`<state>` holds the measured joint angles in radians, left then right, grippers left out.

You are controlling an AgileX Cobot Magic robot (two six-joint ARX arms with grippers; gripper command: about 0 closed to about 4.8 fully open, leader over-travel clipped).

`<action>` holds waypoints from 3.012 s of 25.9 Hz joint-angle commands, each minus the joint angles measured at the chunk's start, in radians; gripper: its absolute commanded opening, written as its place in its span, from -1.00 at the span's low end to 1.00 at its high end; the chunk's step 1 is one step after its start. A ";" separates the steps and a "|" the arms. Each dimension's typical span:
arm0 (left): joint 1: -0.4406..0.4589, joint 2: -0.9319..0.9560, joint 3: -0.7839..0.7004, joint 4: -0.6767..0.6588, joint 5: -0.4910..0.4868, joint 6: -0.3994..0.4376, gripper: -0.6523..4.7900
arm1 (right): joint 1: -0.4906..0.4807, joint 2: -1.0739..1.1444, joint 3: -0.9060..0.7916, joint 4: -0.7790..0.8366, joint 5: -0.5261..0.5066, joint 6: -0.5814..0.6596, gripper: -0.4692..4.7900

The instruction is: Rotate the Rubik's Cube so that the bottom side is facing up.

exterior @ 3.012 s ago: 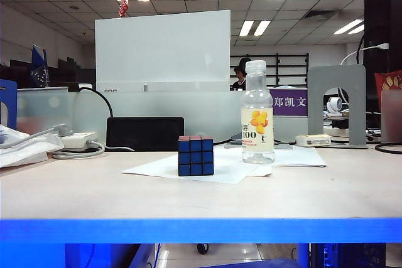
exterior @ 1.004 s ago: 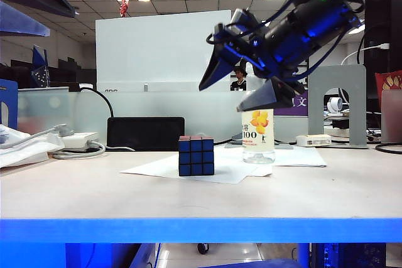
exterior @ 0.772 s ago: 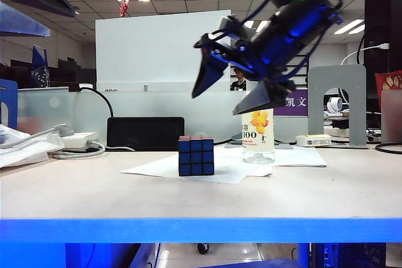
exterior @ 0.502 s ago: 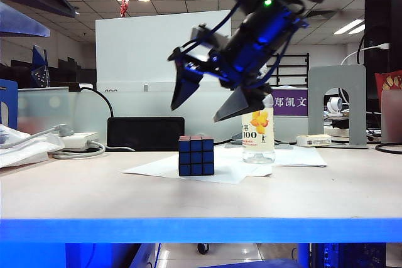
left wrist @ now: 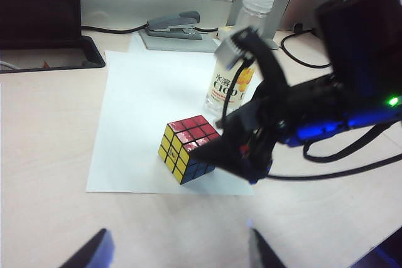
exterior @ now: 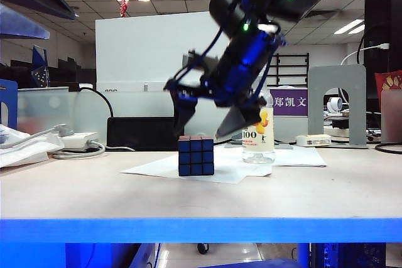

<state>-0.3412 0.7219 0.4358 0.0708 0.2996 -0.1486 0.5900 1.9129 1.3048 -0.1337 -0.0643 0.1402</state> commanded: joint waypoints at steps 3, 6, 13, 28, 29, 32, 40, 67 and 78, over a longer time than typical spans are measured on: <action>0.001 -0.002 0.005 -0.023 0.004 0.002 0.30 | 0.010 0.026 0.004 0.027 -0.023 0.048 1.00; 0.001 -0.002 0.005 -0.034 0.004 0.003 0.30 | 0.011 0.033 0.004 0.078 -0.047 0.116 1.00; 0.001 -0.002 0.005 -0.040 0.004 0.003 0.30 | 0.010 0.054 0.006 0.132 -0.043 0.180 1.00; 0.001 -0.002 0.005 -0.040 -0.001 0.003 0.29 | 0.011 0.089 0.021 0.111 -0.058 0.201 0.39; 0.001 -0.002 0.005 -0.040 -0.001 0.005 0.29 | 0.011 0.089 0.021 0.112 -0.069 0.201 0.38; 0.002 -0.002 0.005 -0.040 -0.006 0.006 0.29 | 0.011 0.089 0.022 0.112 -0.070 0.201 0.38; 0.002 -0.002 0.005 -0.040 -0.009 0.010 0.29 | 0.012 0.089 0.022 0.155 -0.253 0.300 0.37; 0.002 -0.002 0.005 -0.071 -0.028 0.011 0.29 | 0.106 0.101 0.023 0.213 -0.150 0.256 0.95; 0.002 -0.002 0.005 -0.093 -0.034 0.011 0.29 | 0.147 0.143 0.034 0.213 0.019 0.156 1.00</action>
<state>-0.3405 0.7223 0.4355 -0.0216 0.2687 -0.1459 0.7341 2.0468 1.3388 0.0940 -0.0525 0.2977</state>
